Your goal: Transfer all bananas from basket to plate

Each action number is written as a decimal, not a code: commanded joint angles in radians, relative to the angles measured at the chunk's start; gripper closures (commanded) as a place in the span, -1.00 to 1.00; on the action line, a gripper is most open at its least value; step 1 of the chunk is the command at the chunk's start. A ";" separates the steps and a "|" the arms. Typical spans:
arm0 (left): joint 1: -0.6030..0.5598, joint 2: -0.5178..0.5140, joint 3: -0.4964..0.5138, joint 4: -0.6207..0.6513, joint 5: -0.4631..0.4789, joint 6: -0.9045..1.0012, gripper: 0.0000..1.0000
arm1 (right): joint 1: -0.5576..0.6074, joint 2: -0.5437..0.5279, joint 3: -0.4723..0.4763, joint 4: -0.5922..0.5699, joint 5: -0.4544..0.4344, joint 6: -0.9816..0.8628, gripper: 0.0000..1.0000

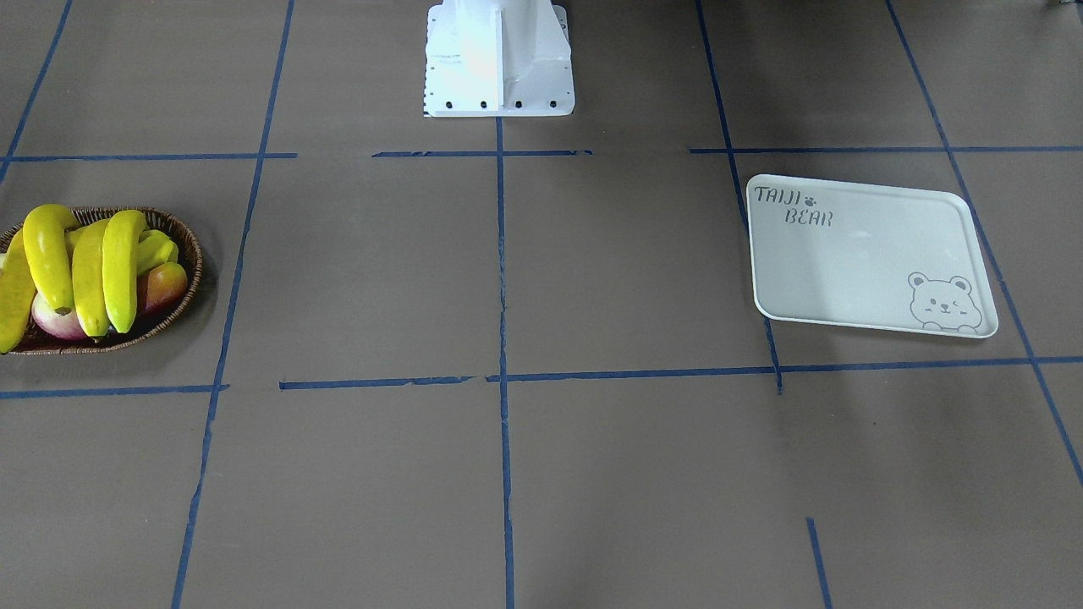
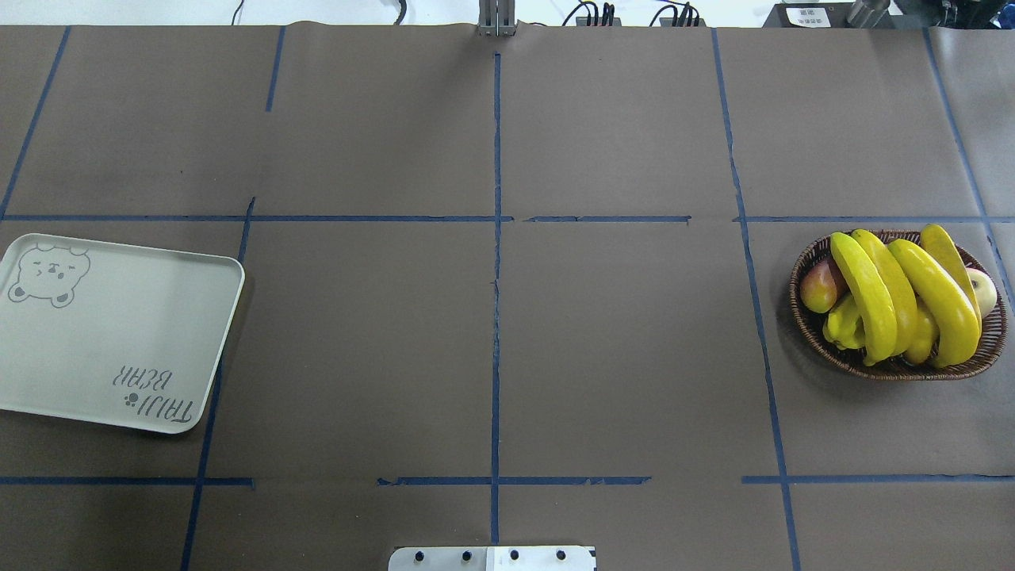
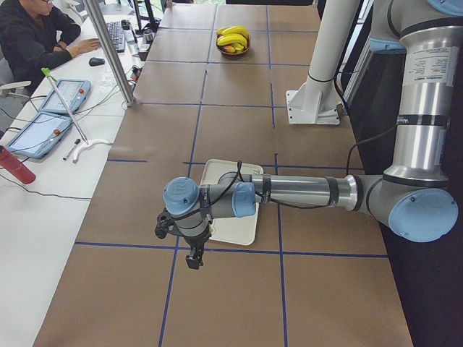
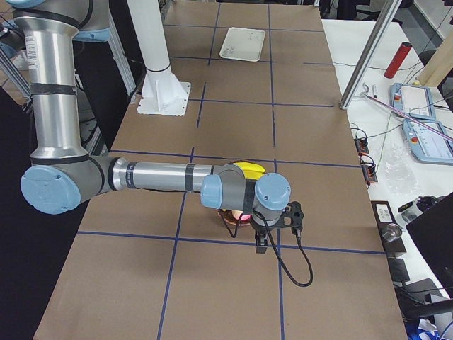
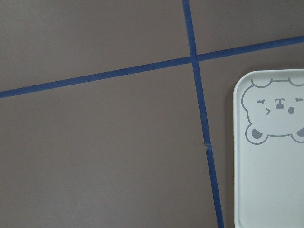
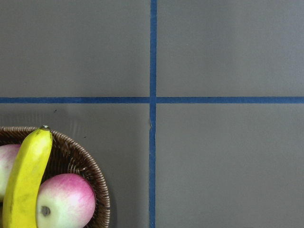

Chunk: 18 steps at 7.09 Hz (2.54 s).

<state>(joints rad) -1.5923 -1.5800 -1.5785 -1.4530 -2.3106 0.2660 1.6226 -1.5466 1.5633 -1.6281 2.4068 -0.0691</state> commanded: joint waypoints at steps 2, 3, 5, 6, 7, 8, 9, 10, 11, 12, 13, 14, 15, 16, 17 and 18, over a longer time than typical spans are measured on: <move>0.003 -0.005 -0.021 -0.003 -0.030 -0.002 -1.00 | -0.010 0.011 0.024 0.025 0.006 0.012 -1.00; 0.009 -0.014 -0.024 -0.007 -0.035 -0.001 -1.00 | -0.019 0.011 0.026 0.077 0.008 0.023 -1.00; 0.008 0.000 -0.020 -0.047 -0.133 0.006 -1.00 | -0.105 0.081 0.032 0.109 -0.009 0.020 -1.00; 0.008 0.000 -0.011 -0.070 -0.135 0.009 -1.00 | -0.125 0.086 0.034 0.112 -0.002 0.026 -1.00; 0.008 0.002 0.011 -0.076 -0.162 -0.045 -1.00 | -0.151 0.086 0.038 0.113 0.006 0.046 -1.00; 0.009 -0.009 0.017 -0.078 -0.206 -0.154 -1.00 | -0.180 0.088 0.050 0.122 0.032 0.080 -1.00; 0.009 0.000 0.021 -0.081 -0.211 -0.159 -1.00 | -0.244 0.129 0.087 0.125 0.038 0.239 -1.00; 0.009 0.003 0.015 -0.099 -0.211 -0.160 -1.00 | -0.300 0.176 0.118 0.123 0.034 0.387 -1.00; 0.009 0.006 0.029 -0.119 -0.210 -0.160 -1.00 | -0.372 0.206 0.151 0.122 -0.036 0.458 -1.00; 0.009 0.006 0.047 -0.145 -0.211 -0.168 -1.00 | -0.460 0.209 0.219 0.119 -0.175 0.538 -1.00; 0.009 0.008 0.051 -0.150 -0.211 -0.168 -1.00 | -0.531 0.204 0.263 0.110 -0.271 0.607 -1.00; 0.009 0.008 0.051 -0.150 -0.211 -0.168 -1.00 | -0.581 0.195 0.274 0.097 -0.323 0.671 -1.00; 0.009 0.009 0.051 -0.150 -0.211 -0.168 -1.00 | -0.625 0.197 0.276 0.036 -0.357 0.696 -1.00; 0.009 0.009 0.049 -0.150 -0.211 -0.168 -1.00 | -0.654 0.195 0.276 -0.026 -0.379 0.697 -1.00; 0.009 0.009 0.049 -0.150 -0.211 -0.168 -1.00 | -0.690 0.195 0.274 -0.070 -0.409 0.697 -0.99; 0.008 0.009 0.045 -0.150 -0.213 -0.168 -1.00 | -0.729 0.198 0.271 -0.106 -0.448 0.695 -0.95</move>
<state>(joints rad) -1.5833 -1.5709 -1.5305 -1.6030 -2.5223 0.0982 0.9414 -1.3504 1.8369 -1.6821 2.0036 0.6248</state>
